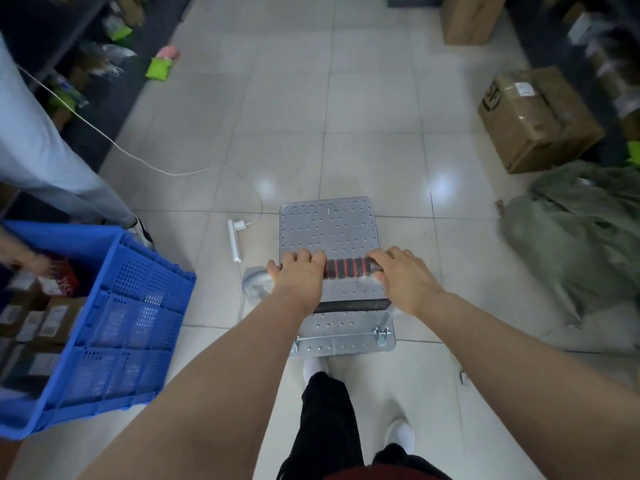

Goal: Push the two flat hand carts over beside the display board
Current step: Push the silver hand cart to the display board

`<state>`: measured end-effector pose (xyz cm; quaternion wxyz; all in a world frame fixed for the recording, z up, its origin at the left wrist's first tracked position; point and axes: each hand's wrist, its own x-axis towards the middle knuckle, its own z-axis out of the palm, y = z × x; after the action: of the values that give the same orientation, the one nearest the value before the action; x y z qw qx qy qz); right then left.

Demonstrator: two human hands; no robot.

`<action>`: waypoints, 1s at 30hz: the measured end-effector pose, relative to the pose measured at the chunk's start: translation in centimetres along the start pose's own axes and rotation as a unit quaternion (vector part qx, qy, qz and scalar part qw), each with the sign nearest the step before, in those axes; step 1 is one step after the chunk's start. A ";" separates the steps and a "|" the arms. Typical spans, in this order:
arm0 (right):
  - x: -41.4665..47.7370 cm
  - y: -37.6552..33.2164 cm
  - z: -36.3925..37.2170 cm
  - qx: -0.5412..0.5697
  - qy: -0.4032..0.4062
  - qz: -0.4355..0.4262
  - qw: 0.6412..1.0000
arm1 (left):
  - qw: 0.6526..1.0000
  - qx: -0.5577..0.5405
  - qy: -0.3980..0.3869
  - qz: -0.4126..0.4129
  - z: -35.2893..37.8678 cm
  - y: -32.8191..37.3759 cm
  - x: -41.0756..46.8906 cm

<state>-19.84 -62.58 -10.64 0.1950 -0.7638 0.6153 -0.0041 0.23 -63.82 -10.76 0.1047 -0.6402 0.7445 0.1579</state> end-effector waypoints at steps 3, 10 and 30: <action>3.3 -0.8 -0.7 -0.010 -0.006 0.013 1.000 | 1.000 0.016 -0.002 0.018 -1.2 -1.7 3.2; 11.2 -1.1 -1.7 -0.011 0.024 0.021 0.999 | 0.998 0.039 0.013 0.050 -4.4 -5.1 10.8; 39.5 6.3 -10.8 -0.051 0.004 -0.023 0.998 | 0.996 -0.080 0.031 -0.012 -15.7 -9.8 37.4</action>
<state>-18.77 -103.99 -11.79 0.1525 -0.7870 0.5975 0.0196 4.71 -105.31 -10.52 0.0322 -0.6597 0.7247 0.1961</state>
